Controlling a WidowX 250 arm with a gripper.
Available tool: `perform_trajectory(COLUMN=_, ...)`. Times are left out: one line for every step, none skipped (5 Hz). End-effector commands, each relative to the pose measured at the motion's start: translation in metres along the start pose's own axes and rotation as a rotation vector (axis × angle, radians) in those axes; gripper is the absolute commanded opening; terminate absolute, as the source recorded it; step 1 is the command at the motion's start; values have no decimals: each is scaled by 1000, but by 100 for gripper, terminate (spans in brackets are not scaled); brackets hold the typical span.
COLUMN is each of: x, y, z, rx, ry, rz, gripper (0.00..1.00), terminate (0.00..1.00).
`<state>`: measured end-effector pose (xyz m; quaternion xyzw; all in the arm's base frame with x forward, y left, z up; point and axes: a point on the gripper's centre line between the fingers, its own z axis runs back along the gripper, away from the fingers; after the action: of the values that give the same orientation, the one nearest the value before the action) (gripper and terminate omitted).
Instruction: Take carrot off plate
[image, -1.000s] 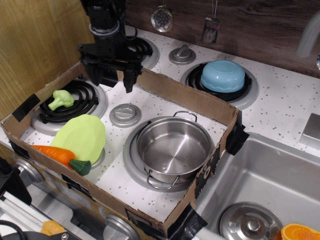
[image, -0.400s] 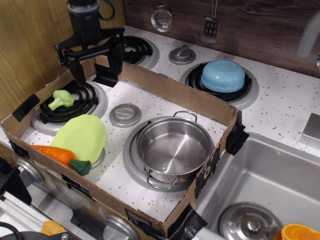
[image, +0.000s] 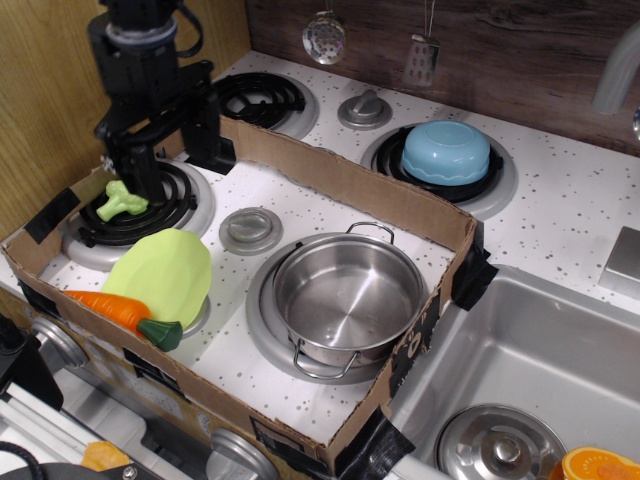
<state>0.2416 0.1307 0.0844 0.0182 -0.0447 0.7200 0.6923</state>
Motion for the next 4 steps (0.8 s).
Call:
perform_trajectory(x=-4, y=22, z=-8, rx=-158, ry=-84, rz=97, gripper=100, terminate=0)
perform_trajectory(x=-3, y=30, z=-17, rx=-174, ry=-104, rz=58, gripper=100, terminate=0)
perform_trajectory(x=1, y=36, z=-27, rx=-154, ry=-127, rz=-23, gripper=100, terminate=0)
perform_trajectory(x=2, y=43, z=-34, rx=-127, ry=-125, rz=-50, gripper=100, terminate=0)
